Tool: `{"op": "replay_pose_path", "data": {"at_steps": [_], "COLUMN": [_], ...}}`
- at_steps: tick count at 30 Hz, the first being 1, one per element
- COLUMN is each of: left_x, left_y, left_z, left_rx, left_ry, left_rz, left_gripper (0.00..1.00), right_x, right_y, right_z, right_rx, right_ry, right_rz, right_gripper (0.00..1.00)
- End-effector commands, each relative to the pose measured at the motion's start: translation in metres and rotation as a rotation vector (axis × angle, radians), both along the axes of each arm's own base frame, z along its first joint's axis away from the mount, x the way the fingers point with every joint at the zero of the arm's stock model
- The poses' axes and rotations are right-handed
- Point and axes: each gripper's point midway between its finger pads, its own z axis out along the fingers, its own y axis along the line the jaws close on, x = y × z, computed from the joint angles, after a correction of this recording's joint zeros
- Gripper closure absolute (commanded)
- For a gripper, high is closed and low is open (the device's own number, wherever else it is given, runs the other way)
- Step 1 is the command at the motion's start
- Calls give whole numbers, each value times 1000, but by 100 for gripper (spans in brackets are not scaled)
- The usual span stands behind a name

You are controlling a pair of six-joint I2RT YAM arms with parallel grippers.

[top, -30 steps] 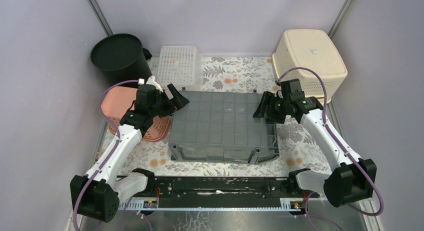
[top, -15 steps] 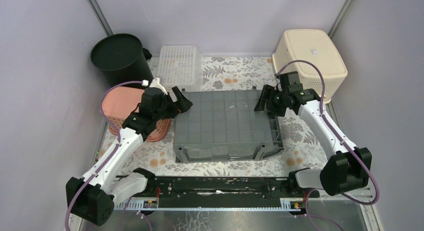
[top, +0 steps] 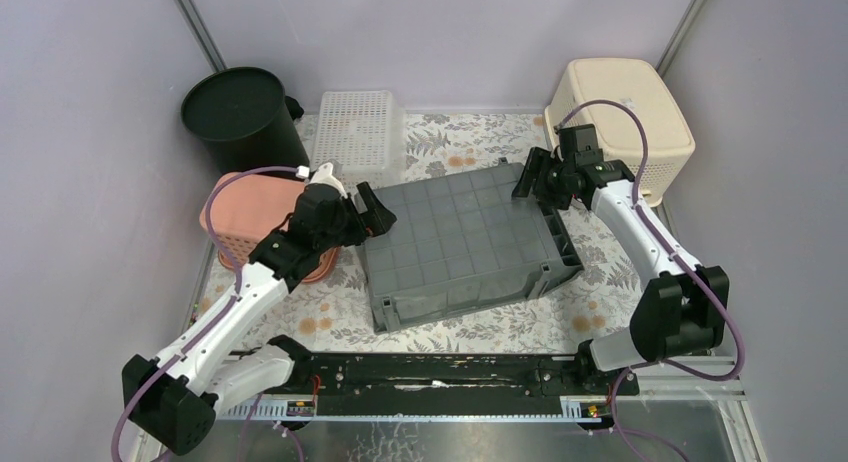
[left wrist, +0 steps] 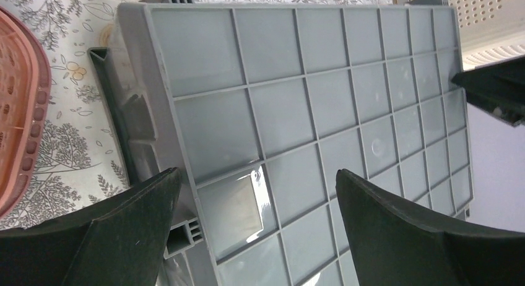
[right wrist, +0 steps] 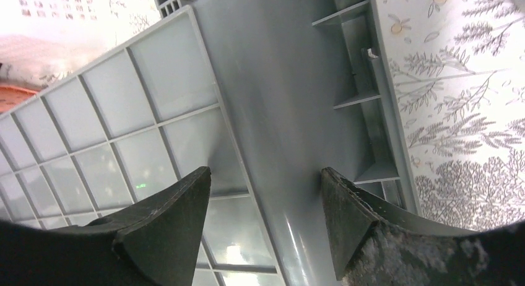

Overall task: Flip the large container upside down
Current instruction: Move the container to the center of the board.

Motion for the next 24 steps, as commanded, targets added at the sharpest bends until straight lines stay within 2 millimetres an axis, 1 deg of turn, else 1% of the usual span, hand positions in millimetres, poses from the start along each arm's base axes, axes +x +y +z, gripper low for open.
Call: {"op": "replay_pose_path", "data": {"at_steps": [1,10,14,20,21,24], "left_x": [-39,-52,-55,-60,-60,-61], "left_y": [-57,-63,-64,-69,-69,-72], "left_z": [18,23,25,28,28,27], "left_rx": [-190,-193,-199,-203,-202,-199], "left_ry": [85,88,86,85,85,91], "left_rz": [-209,-223,-227,-244,-245,-251], "left_gripper": [0,0,0,0,0,0], "right_x": [1,12,10,2,2,8], "right_y": [76,97,116,152,156,164], "right_z": [36,41,43,51,57,58], "right_rx": [298,381,415,473,479,493], "right_ry": [-16,-9,-9,-18,-31,-32], "right_rz": [184,241,301,438,459,487], "right_gripper": [29,28,27,25,25,24]}}
